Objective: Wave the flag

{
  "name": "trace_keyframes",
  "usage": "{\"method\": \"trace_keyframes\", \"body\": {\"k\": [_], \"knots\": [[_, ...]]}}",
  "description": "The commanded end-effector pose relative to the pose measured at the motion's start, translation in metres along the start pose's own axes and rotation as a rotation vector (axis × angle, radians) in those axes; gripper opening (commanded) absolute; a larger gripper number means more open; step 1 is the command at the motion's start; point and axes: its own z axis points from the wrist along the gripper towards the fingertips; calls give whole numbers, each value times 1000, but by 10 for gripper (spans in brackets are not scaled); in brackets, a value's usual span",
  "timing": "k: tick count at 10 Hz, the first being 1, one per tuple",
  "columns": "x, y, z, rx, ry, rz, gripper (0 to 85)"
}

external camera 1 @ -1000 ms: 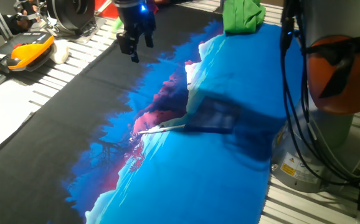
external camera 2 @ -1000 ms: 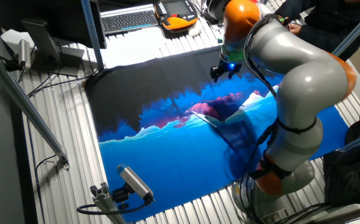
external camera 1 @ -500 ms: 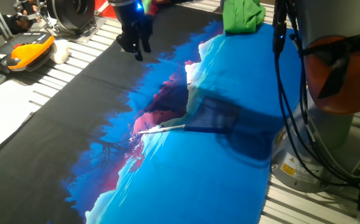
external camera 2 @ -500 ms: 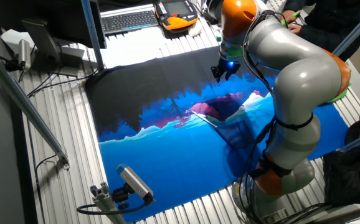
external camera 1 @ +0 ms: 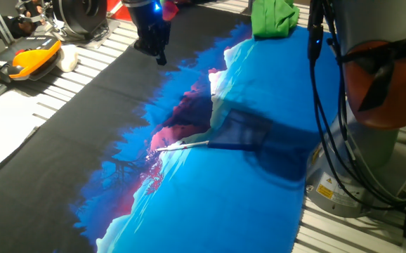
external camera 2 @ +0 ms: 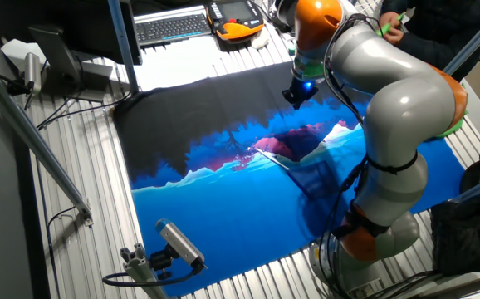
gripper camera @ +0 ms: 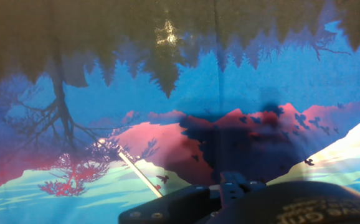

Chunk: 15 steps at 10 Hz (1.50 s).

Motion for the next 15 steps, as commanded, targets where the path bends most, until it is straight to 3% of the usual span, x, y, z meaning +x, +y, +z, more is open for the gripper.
{"method": "trace_keyframes", "body": {"k": [1,5,6,7,8,10,12,14,15], "knots": [[0,0,0,0,0,0,0],[0,0,0,-1,3,-23,0],[0,0,0,2,-23,-54,0],[0,0,0,13,-32,-89,0],[0,0,0,-9,-17,-96,0],[0,0,0,-16,-8,-123,0],[0,0,0,-25,-51,-143,0],[0,0,0,-57,-17,-143,0],[0,0,0,-57,-6,-158,0]]}}
